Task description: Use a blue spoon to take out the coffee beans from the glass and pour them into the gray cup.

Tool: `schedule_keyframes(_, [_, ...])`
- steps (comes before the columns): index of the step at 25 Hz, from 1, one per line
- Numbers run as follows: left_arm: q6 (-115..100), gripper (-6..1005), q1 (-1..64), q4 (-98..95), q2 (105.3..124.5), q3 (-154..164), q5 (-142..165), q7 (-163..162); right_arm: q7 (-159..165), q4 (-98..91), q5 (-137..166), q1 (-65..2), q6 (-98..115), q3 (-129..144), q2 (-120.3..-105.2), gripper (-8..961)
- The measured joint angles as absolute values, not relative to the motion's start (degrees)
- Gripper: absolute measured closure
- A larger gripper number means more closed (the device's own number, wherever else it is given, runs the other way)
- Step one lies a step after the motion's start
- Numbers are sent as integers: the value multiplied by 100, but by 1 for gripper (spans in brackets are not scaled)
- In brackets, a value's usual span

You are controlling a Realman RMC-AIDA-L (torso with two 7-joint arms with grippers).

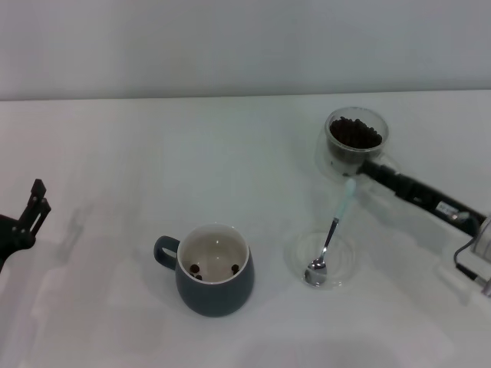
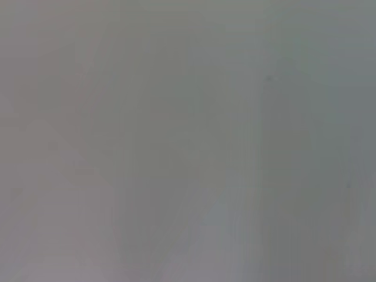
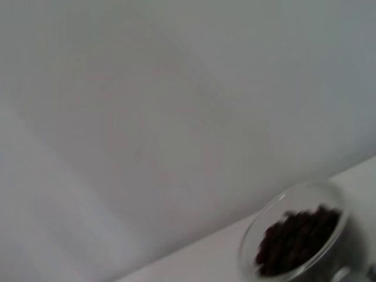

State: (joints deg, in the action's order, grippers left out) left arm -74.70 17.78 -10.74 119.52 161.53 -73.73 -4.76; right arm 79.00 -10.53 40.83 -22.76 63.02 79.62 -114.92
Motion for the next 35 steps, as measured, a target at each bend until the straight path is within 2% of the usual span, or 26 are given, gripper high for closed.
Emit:
schedule_keyframes(2, [-7470,174,1758,-1074,11947,16153,-7379,-477,7887,-1056,4067,-2245,6261,7781,-11434,401])
schedule_keyframes(7, [-7487,174,1749,-1073,11945,16157,-7383,-490,7425,-1148,4060,-2038,6260,6908,-11334,305])
schedule_keyframes(13, [-7478,175,1752,-1047,11944,16165,-7383,-662,4504,-1314,4018,-1965,6325,5566,-11517,189])
schedule_keyframes(20, [-7524,174,1781,-1089,11945,16140,-7440,-881,1262,-676,2899,-2351,6354,5465,-11563,180])
schedule_keyframes(35, [-7462,172,1801,-1119,11962,16146,-7674,-1265,1171,-397,2822,-2853,5720,5476,-11599,180])
